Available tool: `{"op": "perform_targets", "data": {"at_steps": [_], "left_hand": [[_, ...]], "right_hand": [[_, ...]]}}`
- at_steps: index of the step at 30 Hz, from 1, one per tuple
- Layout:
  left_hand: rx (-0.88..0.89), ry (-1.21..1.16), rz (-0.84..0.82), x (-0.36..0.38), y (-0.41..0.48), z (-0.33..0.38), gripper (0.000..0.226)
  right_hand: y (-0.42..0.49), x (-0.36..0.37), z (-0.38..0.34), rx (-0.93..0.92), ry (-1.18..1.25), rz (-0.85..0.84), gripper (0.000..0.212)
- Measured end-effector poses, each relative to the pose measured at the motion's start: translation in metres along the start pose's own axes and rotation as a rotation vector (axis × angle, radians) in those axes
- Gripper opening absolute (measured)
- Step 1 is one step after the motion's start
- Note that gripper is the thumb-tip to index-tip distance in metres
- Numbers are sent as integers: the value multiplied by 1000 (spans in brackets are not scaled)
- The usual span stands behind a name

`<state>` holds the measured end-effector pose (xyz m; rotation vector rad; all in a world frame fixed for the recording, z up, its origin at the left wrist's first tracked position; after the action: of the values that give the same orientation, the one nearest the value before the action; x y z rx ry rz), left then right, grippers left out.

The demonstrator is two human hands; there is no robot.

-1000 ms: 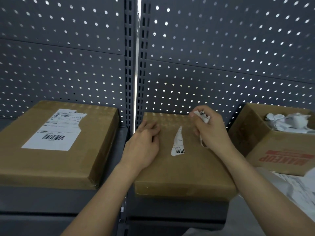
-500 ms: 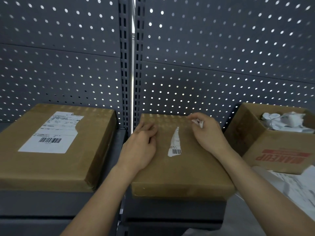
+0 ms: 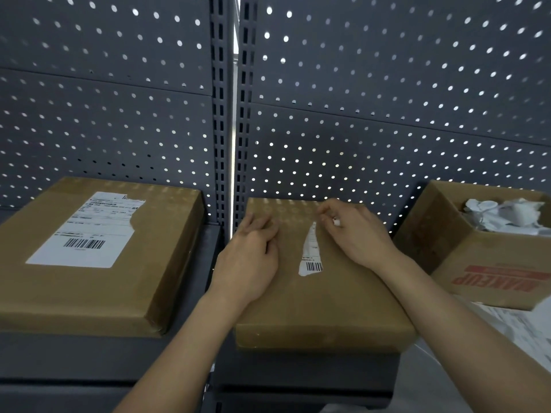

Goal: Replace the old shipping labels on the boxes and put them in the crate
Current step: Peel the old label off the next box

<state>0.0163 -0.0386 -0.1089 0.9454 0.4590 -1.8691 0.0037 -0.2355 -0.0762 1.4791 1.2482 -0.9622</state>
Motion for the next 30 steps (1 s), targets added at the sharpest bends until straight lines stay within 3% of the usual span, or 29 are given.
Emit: {"op": "perform_targets", "data": {"at_steps": [14,30], "left_hand": [[-11,1,9,-1,-1,1,43],[2,-9,12,-1,0,0,44]], "right_hand": [[15,24,6,-118,-384,27,17],[17,26,12,-134,-313,41,10]]}}
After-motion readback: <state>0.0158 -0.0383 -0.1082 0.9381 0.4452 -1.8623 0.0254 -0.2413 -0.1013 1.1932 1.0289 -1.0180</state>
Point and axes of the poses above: each hand's wrist, its own y-axis towards the middle knuckle, its own x-axis out of the palm, z = x × y, the point moved 4 cm from there along y, towards the middle knuckle, and after that the axes turned 8 degrees about -z, right-handed, at the moved point
